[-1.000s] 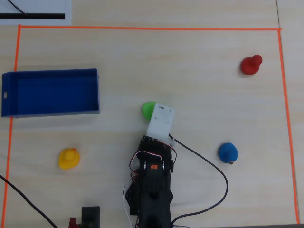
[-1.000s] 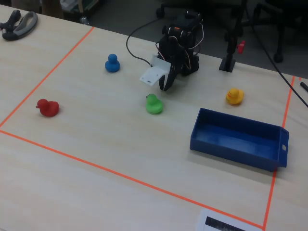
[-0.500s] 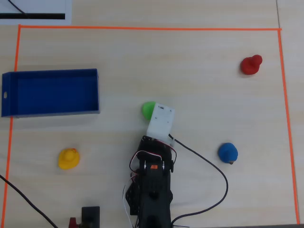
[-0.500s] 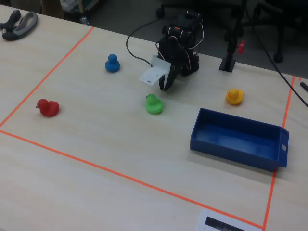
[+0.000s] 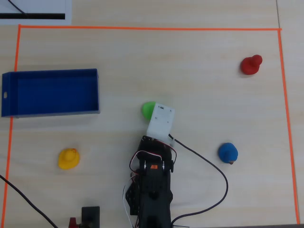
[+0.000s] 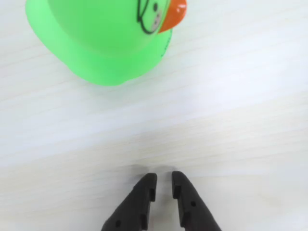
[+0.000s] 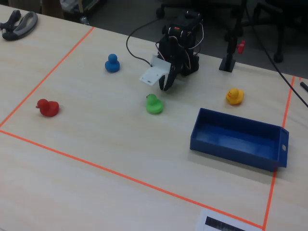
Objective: Grasp red duck and put it into box.
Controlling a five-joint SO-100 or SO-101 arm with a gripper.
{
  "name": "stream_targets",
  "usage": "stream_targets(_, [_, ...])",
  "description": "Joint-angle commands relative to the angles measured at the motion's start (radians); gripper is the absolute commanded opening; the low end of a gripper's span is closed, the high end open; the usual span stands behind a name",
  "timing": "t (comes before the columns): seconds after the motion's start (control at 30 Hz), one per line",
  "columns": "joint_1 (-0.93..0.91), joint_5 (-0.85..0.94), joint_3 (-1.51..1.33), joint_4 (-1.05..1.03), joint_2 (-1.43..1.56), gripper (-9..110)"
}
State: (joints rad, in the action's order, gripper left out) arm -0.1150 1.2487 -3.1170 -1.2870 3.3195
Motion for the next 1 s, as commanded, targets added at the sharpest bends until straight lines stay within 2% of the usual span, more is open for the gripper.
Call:
stream_targets(0.0, [0.0,-0.008,0.006,-0.018,-0.009,0])
stream_targets(0.17, [0.006,-0.029,0.006,-0.015,-0.009,0])
stream_targets(0.27, [-0.02,0.023,0.006,-0.018,-0.009,1])
stream_targets(0.37, [-0.081,0.064,0.046,0.072,-0.074,5])
stream_targets(0.67, [-0.388,0.17,0.75,0.387,-0.81,21])
stream_targets(0.97, [-0.557,0.195,1.308,0.716,-1.331,35])
